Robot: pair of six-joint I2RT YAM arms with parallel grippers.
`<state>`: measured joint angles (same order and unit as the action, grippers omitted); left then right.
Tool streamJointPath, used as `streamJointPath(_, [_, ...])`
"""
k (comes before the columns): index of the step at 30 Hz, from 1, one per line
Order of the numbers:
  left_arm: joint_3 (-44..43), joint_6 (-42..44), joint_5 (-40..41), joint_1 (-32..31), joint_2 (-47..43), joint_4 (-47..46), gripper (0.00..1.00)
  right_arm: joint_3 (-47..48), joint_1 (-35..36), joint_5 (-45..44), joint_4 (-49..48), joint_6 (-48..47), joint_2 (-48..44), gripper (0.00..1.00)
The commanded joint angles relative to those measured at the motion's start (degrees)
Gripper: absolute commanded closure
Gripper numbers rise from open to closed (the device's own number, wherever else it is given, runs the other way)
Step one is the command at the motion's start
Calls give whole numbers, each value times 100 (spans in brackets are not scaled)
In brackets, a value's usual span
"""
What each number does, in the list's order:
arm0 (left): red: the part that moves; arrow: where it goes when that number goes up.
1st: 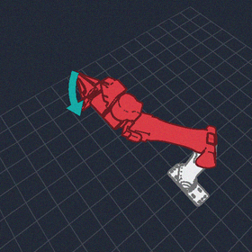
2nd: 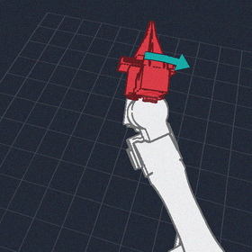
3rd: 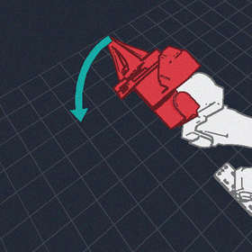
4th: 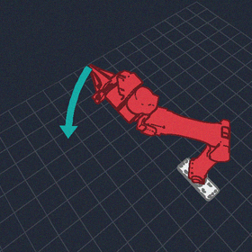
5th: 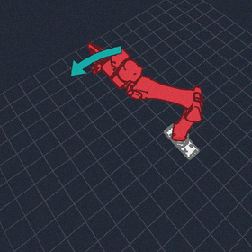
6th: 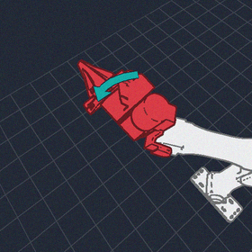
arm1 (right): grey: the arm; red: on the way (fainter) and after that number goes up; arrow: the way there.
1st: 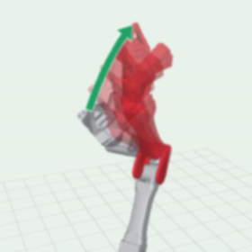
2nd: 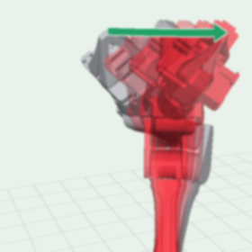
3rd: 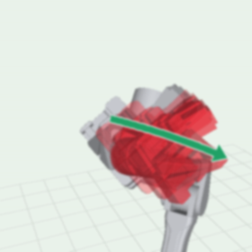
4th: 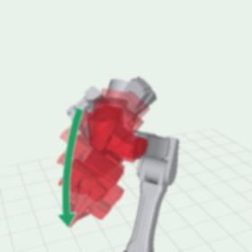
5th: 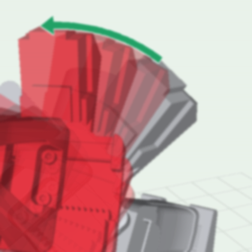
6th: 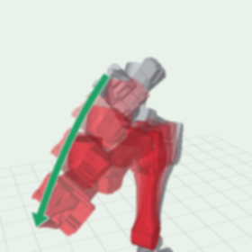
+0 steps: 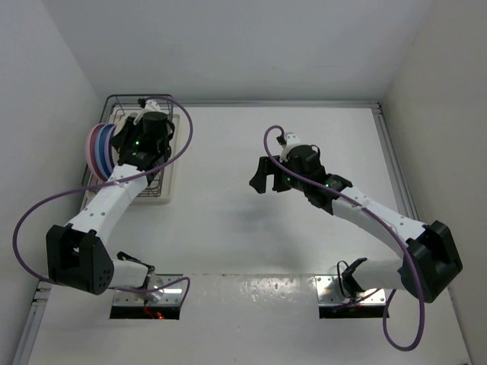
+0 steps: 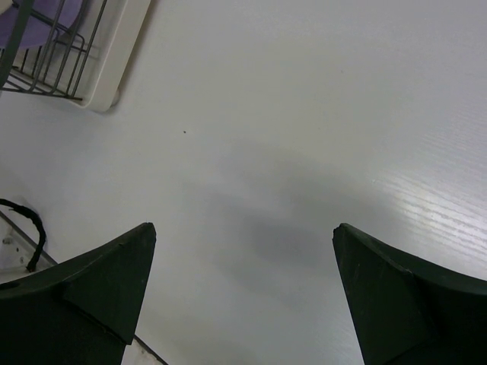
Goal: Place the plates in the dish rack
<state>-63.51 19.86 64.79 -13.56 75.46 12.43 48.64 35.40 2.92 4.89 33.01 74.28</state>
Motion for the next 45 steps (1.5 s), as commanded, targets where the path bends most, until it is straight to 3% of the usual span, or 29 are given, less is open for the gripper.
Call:
streamJointPath(1, [-127,-324,-11,11,30,277,100,-48,11,-98,-111,47,-168,0])
streamJointPath(9, [-3,-1149,-72,64,767,980,100,-74,-15,-125,-93,12,-256,0])
streamJointPath(13, [-224,-1756,-810,64,970,1727,99,-127,2,-177,-111,30,-344,0])
streamJointPath(14, [-285,-1827,-906,116,1040,1833,79,-144,-15,-195,-119,30,-353,0])
streamJointPath(16, [-364,-1898,-1126,187,1041,2061,51,-153,2,-230,-58,21,-405,0])
streamJointPath(17, [-364,-1959,-1188,187,1041,2132,29,-153,-15,-274,-40,38,-423,0])
streamJointPath(21, [-968,-1959,-1373,468,717,2483,0,-171,-129,-266,222,30,-616,0])
streamJointPath(26, [-1690,-1426,-1934,469,338,3036,0,-188,-489,-265,1002,-58,-1002,0])
streamJointPath(30, [-1842,-442,-3637,469,-311,3460,0,-363,-692,-405,1804,-233,-1616,0])
streamJointPath(31, [-1423,-256,-4293,469,-809,3512,0,-425,-718,-571,2075,-234,-1723,0])
streamJointPath(33, [-816,235,-4807,311,-1356,3512,0,-714,-727,-722,2226,-199,-2117,0])
streamJointPath(34, [-116,368,-5184,310,-1594,3512,0,-812,-719,-914,2323,-103,-2215,0])
streamJointPath(38, [1627,624,-5345,258,-2122,2882,0,-1373,-710,-1223,2421,292,-2804,0])
streamJointPath(40, [2460,677,-5468,258,-2507,1942,0,-1611,-736,-1241,2473,416,-3033,0])
streamJointPath(42, [2868,695,-5626,258,-2788,1162,0,-1682,-718,-1311,2561,442,-3130,0])
streamJointPath(45, [3335,633,-6319,353,-3072,937,0,-1849,-718,-1487,2684,566,-3174,0])
